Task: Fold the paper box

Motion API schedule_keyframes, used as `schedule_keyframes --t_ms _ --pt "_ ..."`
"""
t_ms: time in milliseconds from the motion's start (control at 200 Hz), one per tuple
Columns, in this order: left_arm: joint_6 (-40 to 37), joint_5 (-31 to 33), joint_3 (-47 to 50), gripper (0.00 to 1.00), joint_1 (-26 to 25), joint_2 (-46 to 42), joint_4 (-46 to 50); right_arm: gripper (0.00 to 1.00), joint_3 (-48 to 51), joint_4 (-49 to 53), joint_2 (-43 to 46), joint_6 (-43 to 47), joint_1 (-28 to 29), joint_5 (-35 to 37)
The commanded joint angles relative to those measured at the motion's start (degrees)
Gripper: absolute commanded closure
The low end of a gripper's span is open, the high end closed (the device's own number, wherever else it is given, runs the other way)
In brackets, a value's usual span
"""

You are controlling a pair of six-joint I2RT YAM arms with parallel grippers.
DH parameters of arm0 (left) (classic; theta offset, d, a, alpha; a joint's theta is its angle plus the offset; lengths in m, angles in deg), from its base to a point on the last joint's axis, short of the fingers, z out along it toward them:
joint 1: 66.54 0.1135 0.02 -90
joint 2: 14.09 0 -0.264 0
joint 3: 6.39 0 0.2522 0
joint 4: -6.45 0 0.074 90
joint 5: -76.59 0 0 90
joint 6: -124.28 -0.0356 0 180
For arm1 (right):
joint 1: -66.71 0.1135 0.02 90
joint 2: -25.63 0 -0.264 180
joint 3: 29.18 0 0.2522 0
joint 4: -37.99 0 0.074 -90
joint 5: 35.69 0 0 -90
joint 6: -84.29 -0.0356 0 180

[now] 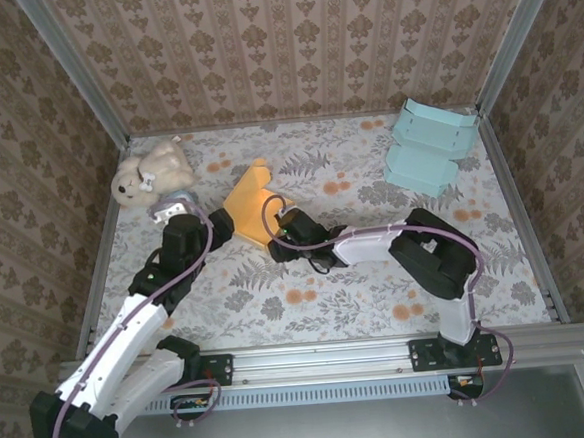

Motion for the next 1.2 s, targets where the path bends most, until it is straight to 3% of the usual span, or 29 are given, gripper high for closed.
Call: schedule_keyframes --t_ms 0,220,450,565,735,1195 --pt "-6.6 -5.8 1.1 0.00 0.1 2.4 -7.9 0.34 1.4 1.3 5.4 2.7 -0.7 3.8" --pt "-17.8 -5.1 0.3 0.02 -0.7 8.3 -19.6 0.34 4.9 2.3 11.6 4.7 -2.1 3.5" --pt "-27.6 -7.6 -3.4 0.13 -1.0 16.5 -22.9 0.34 7.8 3.8 16.8 6.2 -2.8 3.6" --pt "-32.0 -7.7 -4.5 0.30 -1.7 18.7 -25.8 0.34 9.1 4.2 19.2 6.7 -3.2 3.6" --pt "-35.3 -6.4 -8.7 0.38 -1.9 24.5 -24.9 0.34 10.7 4.8 22.2 7.2 -3.7 3.9" --pt "-41.0 -7.3 -16.4 0.92 -4.1 33.1 -20.5 0.33 12.7 5.9 26.9 8.2 -5.0 4.1"
